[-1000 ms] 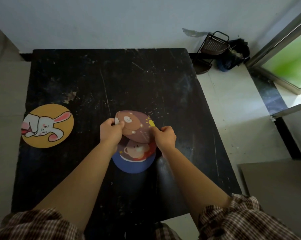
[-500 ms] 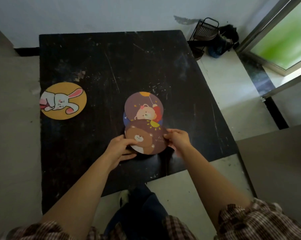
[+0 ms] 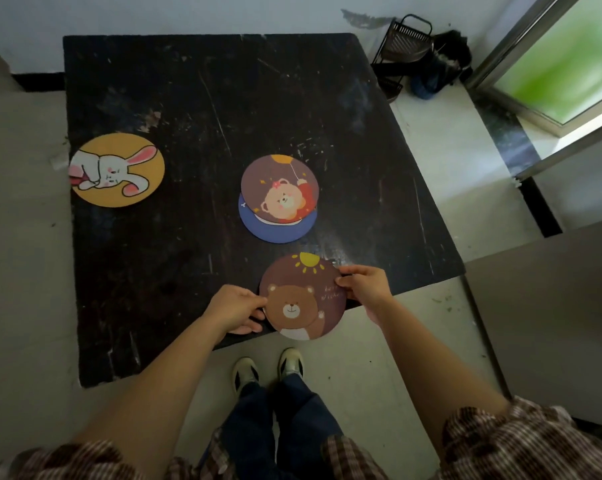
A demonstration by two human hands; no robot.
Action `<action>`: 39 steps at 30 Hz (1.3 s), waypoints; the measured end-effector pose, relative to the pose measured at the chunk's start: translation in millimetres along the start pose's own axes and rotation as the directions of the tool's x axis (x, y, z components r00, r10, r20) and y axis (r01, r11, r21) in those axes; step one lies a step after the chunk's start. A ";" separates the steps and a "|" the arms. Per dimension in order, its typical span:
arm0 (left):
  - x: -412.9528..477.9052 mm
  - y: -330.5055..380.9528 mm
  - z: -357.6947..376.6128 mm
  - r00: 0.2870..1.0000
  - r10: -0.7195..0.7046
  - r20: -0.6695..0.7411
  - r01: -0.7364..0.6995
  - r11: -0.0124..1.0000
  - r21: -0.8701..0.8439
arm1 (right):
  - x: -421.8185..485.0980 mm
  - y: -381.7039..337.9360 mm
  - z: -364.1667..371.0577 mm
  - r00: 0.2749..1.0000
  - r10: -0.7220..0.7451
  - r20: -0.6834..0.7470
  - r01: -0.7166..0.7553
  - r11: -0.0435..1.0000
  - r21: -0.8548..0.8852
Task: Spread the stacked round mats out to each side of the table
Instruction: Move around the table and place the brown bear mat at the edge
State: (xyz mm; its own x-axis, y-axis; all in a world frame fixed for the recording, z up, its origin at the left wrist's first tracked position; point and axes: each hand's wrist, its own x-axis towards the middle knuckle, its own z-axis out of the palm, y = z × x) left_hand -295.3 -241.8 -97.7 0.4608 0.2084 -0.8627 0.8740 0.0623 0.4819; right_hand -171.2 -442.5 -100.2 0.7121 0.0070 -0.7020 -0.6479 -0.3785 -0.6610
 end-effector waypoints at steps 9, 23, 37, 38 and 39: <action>13.0 16.5 4.9 0.991 0.021 -0.134 -0.016 0.999 0.036 | 26.3 -16.3 12.7 0.992 -0.100 -0.072 0.091 0.988 -0.124; 17.4 19.4 6.5 0.983 0.083 -0.167 -0.055 0.984 0.170 | 34.1 -19.9 13.0 0.982 -0.158 -0.104 0.137 0.973 -0.185; 6.4 18.4 20.2 0.955 0.238 -0.177 -0.121 0.857 0.501 | 30.7 -8.1 7.2 0.972 -0.205 -0.119 0.166 0.948 -0.273; 6.8 17.8 20.8 0.955 0.236 -0.182 -0.114 0.854 0.507 | 30.5 -6.9 7.3 0.970 -0.212 -0.121 0.173 0.946 -0.273; 7.3 16.6 21.2 0.954 0.235 -0.188 -0.109 0.851 0.513 | 30.3 -6.0 7.8 0.968 -0.219 -0.124 0.179 0.945 -0.274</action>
State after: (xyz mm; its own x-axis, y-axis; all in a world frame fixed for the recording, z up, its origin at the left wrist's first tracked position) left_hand -274.2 -260.0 -99.3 0.6161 0.3966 -0.6805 0.7730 -0.4704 0.4256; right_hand -147.8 -432.8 -119.6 0.8645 -0.0252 -0.5019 -0.4112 -0.6097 -0.6776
